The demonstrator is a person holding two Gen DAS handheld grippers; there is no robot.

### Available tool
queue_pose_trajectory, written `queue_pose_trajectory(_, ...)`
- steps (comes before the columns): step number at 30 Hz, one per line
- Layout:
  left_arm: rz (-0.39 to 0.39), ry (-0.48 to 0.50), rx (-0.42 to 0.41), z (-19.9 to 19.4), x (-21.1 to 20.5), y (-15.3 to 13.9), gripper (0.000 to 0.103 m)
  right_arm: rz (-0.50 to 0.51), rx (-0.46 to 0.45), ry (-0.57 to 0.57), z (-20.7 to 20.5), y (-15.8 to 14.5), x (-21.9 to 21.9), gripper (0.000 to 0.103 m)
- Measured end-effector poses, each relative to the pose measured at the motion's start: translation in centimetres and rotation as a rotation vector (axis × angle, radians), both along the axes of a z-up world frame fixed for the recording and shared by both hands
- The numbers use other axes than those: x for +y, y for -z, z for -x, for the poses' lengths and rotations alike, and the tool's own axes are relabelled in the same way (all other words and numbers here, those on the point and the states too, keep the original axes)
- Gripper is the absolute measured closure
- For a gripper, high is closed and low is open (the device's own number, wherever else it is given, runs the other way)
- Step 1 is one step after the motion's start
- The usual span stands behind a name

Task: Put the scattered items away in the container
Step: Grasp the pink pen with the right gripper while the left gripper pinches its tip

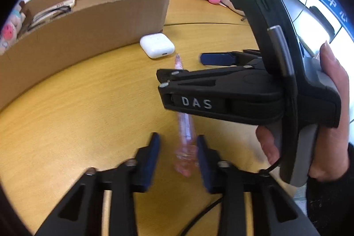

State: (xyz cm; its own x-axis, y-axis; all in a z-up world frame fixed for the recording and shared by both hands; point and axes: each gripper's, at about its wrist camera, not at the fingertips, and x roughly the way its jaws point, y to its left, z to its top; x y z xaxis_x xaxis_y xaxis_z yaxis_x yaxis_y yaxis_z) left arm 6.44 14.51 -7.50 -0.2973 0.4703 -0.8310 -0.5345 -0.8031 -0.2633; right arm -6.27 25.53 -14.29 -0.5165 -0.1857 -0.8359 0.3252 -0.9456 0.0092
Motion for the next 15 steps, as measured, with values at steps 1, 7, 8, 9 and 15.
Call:
queue_pose_trajectory(1,-0.016,0.006,-0.020,-0.2,-0.1,0.1,0.085,0.002,0.003,-0.009,-0.1,-0.2,-0.1,0.044)
queue_pose_trajectory(7,-0.087,-0.003,-0.079,-1.4,-0.3,0.3,0.086,0.069,-0.042,-0.057,0.0,-0.4,-1.1,0.083)
queue_pose_trajectory(8,-0.101,-0.011,-0.090,-1.6,-0.4,0.4,0.086,0.101,-0.060,-0.058,0.0,-0.4,-1.0,0.085)
queue_pose_trajectory(9,-0.103,-0.017,-0.091,-1.8,-0.5,0.4,0.086,0.114,-0.068,-0.056,0.1,-0.4,-1.0,0.086)
queue_pose_trajectory(15,-0.144,-0.064,-0.104,-2.6,-1.7,0.2,0.087,0.212,-0.071,-0.060,-0.1,-2.3,-0.8,0.090)
